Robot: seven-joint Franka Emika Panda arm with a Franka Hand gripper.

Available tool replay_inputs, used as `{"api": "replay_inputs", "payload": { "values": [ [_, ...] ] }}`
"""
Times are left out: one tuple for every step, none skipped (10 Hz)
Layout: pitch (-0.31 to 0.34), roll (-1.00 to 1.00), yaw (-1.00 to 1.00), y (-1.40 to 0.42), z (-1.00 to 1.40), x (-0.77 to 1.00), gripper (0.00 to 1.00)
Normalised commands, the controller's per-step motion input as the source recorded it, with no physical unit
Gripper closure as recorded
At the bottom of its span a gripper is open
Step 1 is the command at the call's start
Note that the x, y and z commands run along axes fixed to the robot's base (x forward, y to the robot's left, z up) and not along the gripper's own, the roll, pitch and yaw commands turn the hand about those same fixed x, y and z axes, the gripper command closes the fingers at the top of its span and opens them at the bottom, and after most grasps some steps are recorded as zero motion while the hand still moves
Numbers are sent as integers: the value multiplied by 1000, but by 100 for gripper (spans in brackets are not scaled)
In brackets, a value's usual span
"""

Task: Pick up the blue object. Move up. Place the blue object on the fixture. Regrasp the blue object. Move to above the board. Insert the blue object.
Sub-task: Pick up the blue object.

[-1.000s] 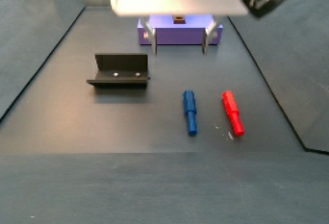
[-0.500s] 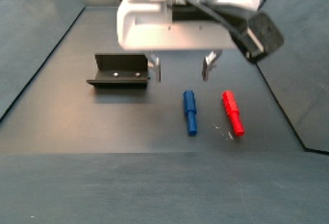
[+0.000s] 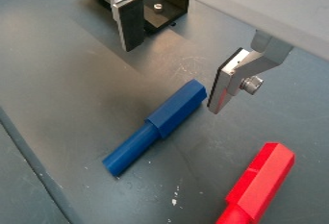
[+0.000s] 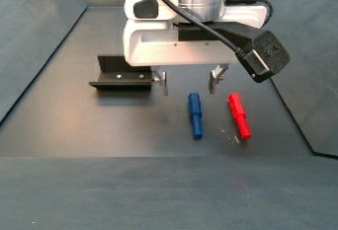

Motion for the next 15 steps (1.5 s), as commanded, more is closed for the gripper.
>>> {"api": "replay_inputs", "payload": {
  "values": [
    [-76, -170, 0, 0, -371, 0, 0],
    [-79, -160, 0, 6, -403, 0, 0],
    [-67, -173, 0, 0, -349, 0, 0],
    [-44, -199, 6, 0, -251, 63, 0],
    [-36, -161, 23, 0, -206, 0, 0],
    [-34, -119, 3, 0, -171, 0, 0],
    [-31, -64, 0, 0, -63, 0, 0],
    [-106, -83, 0, 0, -174, -11, 0],
    [-126, -93, 0, 0, -209, 0, 0],
    [-116, -106, 0, 0, -226, 0, 0],
    [-56, -97, 0, 0, -151, 0, 0],
    [0, -10, 0, 0, 0, 31, 0],
    [-3, -37, 0, 0, 0, 0, 0],
    [-70, -66, 0, 0, -106, 0, 0],
    [-14, -81, 0, 0, -74, 0, 0]
  ]
}}
